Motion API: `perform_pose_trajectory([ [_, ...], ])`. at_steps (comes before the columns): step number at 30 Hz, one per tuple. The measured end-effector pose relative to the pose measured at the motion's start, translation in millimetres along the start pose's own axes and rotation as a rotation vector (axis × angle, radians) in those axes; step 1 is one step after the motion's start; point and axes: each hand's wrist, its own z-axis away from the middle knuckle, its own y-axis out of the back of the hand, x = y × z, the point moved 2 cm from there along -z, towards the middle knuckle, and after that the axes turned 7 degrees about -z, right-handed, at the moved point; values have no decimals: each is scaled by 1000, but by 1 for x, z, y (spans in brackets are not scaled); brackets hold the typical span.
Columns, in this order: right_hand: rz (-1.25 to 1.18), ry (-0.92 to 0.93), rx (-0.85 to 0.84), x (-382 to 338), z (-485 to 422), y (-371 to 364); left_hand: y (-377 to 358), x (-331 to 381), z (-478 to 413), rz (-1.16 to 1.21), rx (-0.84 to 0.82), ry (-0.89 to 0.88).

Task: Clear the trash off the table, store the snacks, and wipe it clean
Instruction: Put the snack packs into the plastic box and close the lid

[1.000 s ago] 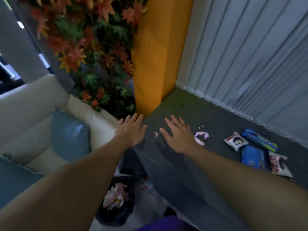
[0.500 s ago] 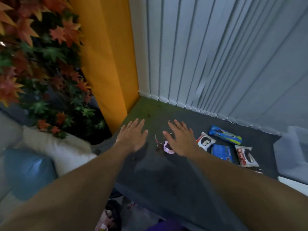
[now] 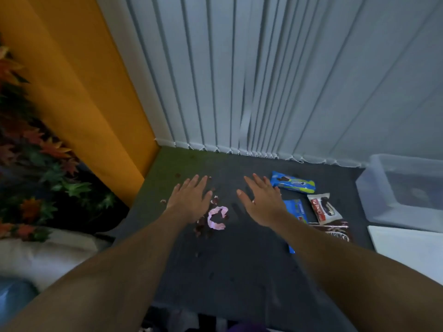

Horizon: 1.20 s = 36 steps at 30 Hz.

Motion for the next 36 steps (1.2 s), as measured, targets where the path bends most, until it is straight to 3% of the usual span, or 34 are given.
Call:
perform_pose_trajectory([
  [20, -54, -431, 300, 115, 69, 68, 8, 139, -89, -128, -18, -488],
  [26, -78, -451, 254, 154, 72, 84, 6, 182, -97, -156, 14, -486],
  [36, -87, -295, 128, 215, 55, 107, -19, 241, -87, -74, -61, -311],
])
